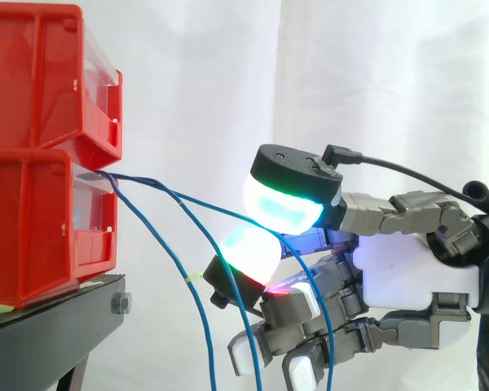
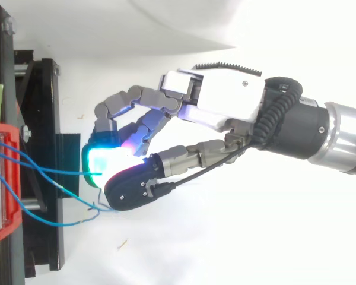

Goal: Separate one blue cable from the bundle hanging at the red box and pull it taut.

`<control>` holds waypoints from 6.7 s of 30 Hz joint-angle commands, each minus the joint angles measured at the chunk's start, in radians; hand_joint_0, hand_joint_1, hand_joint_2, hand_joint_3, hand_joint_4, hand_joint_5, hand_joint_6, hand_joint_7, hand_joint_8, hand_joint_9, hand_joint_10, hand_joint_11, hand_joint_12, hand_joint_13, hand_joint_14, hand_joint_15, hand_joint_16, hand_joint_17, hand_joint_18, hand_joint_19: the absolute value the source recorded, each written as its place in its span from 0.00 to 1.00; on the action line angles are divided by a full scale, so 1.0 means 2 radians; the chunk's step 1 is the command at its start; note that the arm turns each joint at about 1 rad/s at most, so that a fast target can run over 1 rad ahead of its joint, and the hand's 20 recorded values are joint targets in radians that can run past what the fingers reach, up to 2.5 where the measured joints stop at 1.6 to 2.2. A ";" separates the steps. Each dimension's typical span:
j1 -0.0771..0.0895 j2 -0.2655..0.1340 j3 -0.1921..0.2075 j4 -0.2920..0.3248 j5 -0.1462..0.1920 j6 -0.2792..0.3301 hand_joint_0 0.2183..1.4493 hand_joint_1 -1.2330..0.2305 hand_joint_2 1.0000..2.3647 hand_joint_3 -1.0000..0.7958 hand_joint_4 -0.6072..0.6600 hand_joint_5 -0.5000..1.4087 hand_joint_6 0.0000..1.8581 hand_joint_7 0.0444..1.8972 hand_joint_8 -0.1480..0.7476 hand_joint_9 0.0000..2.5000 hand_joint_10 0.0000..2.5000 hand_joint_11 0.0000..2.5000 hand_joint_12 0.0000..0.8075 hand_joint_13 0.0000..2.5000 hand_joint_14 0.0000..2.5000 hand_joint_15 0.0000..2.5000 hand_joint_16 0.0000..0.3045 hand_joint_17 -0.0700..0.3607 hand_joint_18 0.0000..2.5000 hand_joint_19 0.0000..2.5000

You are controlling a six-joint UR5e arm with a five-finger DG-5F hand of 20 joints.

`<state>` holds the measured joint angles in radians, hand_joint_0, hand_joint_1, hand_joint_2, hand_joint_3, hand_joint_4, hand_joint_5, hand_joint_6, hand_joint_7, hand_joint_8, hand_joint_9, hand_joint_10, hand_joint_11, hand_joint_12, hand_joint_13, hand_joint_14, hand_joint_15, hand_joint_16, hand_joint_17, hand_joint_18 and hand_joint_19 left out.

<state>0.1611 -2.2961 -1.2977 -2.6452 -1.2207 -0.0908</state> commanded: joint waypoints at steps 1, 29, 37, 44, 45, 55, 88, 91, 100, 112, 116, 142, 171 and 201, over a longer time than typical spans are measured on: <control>0.000 0.001 0.000 -0.003 -0.001 0.001 0.32 0.37 0.02 0.44 0.59 0.18 0.45 0.67 0.58 0.43 0.01 0.49 0.54 0.31 0.01 0.26 0.18 0.44 0.33 0.30; 0.001 0.000 0.000 -0.014 0.001 0.015 0.33 0.35 0.02 0.48 0.57 0.17 0.47 0.66 0.57 0.46 0.01 0.56 0.51 0.38 0.01 0.40 0.16 0.42 0.34 0.29; 0.001 0.001 0.000 -0.019 0.001 0.015 0.34 0.35 0.02 0.48 0.57 0.17 0.47 0.65 0.56 0.50 0.05 0.75 0.48 0.48 0.10 0.71 0.17 0.43 0.43 0.43; 0.001 0.000 0.000 -0.017 0.001 0.015 0.35 0.35 0.02 0.48 0.57 0.17 0.47 0.65 0.55 0.48 0.19 0.73 0.48 0.42 0.50 0.64 0.16 0.42 0.48 0.51; 0.001 0.001 0.000 -0.018 0.001 0.015 0.35 0.35 0.02 0.48 0.57 0.17 0.47 0.64 0.55 0.48 0.23 0.72 0.49 0.41 0.55 0.63 0.16 0.41 0.48 0.52; 0.001 0.000 0.000 -0.019 0.001 0.014 0.36 0.35 0.02 0.46 0.57 0.17 0.47 0.63 0.56 0.43 0.60 0.67 0.52 0.35 1.00 0.61 0.14 0.38 0.58 0.71; 0.002 0.001 0.000 -0.019 -0.002 -0.006 0.37 0.35 0.02 0.48 0.56 0.17 0.47 0.62 0.58 0.41 0.78 0.66 0.54 0.34 1.00 0.67 0.14 0.38 0.61 0.74; 0.003 0.001 0.000 -0.019 -0.002 -0.006 0.36 0.35 0.02 0.48 0.55 0.17 0.47 0.62 0.59 0.41 0.78 0.67 0.54 0.34 1.00 0.67 0.14 0.38 0.61 0.74; 0.003 0.001 0.000 -0.019 -0.002 -0.006 0.37 0.35 0.02 0.48 0.55 0.17 0.47 0.62 0.58 0.41 0.78 0.66 0.53 0.33 1.00 0.67 0.14 0.38 0.61 0.74; 0.003 0.001 0.000 -0.019 -0.002 -0.006 0.37 0.35 0.02 0.48 0.55 0.17 0.47 0.63 0.58 0.41 0.79 0.66 0.54 0.33 1.00 0.67 0.14 0.39 0.61 0.73; 0.002 0.001 0.000 -0.019 -0.002 -0.006 0.37 0.35 0.02 0.48 0.55 0.17 0.47 0.63 0.58 0.41 0.78 0.67 0.54 0.33 1.00 0.67 0.14 0.38 0.61 0.73; 0.002 0.001 0.000 -0.019 -0.002 -0.006 0.37 0.35 0.02 0.48 0.55 0.17 0.47 0.63 0.58 0.42 0.78 0.67 0.53 0.33 1.00 0.66 0.14 0.38 0.61 0.74; 0.002 0.001 0.000 -0.019 -0.002 -0.006 0.37 0.35 0.02 0.49 0.54 0.17 0.47 0.63 0.58 0.41 0.80 0.66 0.52 0.33 1.00 0.66 0.14 0.38 0.61 0.73; 0.002 0.000 0.000 -0.019 -0.002 -0.006 0.37 0.35 0.02 0.49 0.54 0.17 0.47 0.63 0.58 0.42 0.80 0.66 0.53 0.33 1.00 0.67 0.14 0.38 0.60 0.73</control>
<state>0.1658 -2.2953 -1.2977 -2.6829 -1.2242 -0.1028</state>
